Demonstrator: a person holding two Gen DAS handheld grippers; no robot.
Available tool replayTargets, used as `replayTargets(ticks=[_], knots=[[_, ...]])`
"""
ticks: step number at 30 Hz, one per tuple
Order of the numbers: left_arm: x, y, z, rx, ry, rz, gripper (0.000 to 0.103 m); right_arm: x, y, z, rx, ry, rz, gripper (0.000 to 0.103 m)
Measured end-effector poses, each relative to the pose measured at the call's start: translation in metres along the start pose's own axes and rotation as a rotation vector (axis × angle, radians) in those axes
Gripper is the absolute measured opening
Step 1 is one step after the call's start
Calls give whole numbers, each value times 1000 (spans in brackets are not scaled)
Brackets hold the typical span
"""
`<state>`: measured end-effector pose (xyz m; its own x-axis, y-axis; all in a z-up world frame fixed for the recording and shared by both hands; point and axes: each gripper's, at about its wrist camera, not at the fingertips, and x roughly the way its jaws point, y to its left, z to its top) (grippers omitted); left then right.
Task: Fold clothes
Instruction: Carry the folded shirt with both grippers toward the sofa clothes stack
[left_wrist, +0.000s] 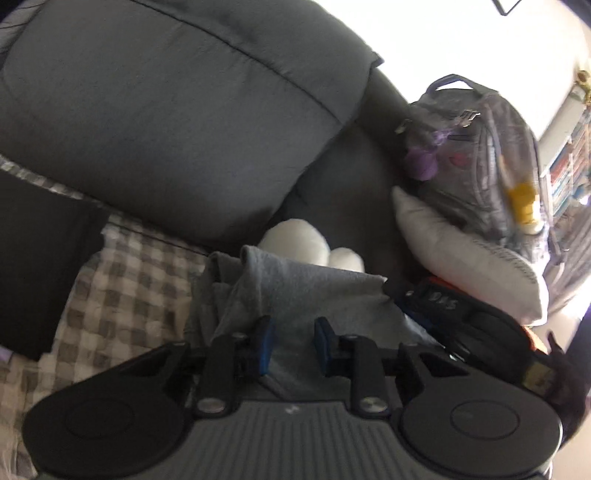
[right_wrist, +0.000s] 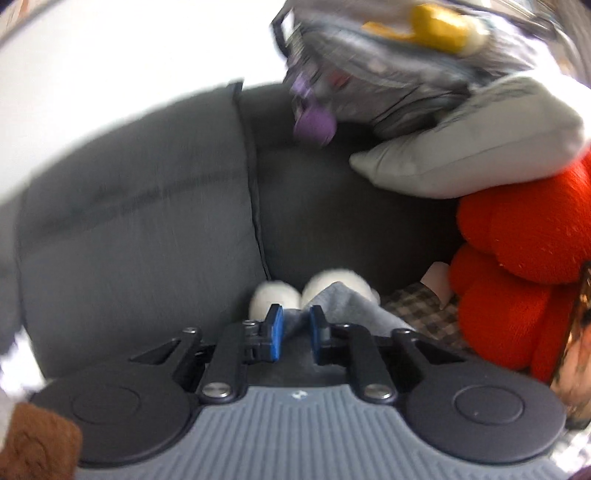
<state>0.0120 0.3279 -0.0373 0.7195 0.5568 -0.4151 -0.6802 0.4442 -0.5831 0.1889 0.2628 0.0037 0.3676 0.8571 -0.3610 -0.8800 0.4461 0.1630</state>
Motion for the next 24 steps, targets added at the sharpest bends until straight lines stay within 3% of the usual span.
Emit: replayTargets(ticks=[4,8,12,17,20,24], knots=[[-1,-5,-2,41,9,5,24,21,4,4,-46,64,-50,13],[-1,0,1,21,15,-10,24,37,1,8,-52,93,-122,13],[-3,5,8,-20,2,-22,24,19,-5,11,7,21,-130,17],[-9,3,10,0,-49,-14,23,-21,-7,6,43,-71,-104,19],[-4,7,12,-19,-32,-10,23,-37,-2,-4,35,-84,-102,19],[3,3,11,37,-17,23,21,-33,-6,-15,47,-39,-128,13]])
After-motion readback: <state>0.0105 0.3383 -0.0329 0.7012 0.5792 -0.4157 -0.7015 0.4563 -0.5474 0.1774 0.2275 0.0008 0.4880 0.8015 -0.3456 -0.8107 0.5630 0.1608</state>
